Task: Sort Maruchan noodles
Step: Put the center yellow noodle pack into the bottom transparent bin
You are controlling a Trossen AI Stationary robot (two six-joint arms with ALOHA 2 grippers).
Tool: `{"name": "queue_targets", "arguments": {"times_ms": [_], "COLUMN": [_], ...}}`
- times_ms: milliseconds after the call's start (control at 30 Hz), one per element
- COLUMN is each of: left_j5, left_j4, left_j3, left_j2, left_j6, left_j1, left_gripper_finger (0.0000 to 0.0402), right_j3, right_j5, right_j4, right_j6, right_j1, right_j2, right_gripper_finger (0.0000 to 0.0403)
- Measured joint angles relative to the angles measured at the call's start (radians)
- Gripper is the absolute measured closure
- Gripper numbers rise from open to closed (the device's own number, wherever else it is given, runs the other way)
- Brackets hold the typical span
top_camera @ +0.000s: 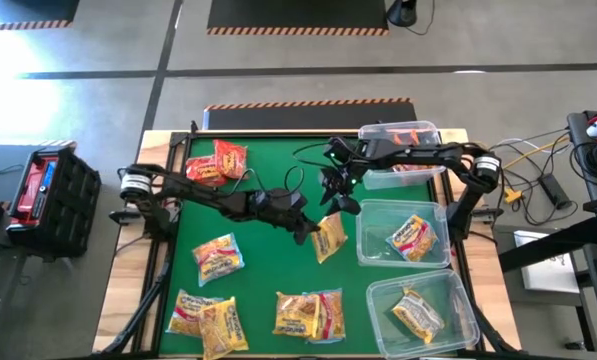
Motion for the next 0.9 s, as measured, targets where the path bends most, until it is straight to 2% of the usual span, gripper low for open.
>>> {"name": "queue_targets", "arguments": {"times_ms": [200, 367, 900], "left_j5": [-0.004, -0.008, -0.021], "left_j4": [0.006, -0.007, 0.012], "left_j3": [0.039, 0.045, 0.047], "left_j2": [0.011, 0.01, 0.008], "left_j6": [0.04, 0.059, 0.06], "left_j1": [0.029, 0.037, 0.058], "left_gripper_finger": [0.0401, 0.0401, 0.0401], "right_j3": [-0.002, -0.007, -0.068], "right_j5": [0.005, 0.072, 0.08], "right_j4": [-0.019, -0.064, -0.076], "right_j6": [-0.019, -0.066, -0.132], "right_j1": [0.021, 0.024, 0.071], "right_j2": [-0.001, -0.002, -0.002], "right_gripper_finger": [0.0181, 0.0181, 0.0189]}}
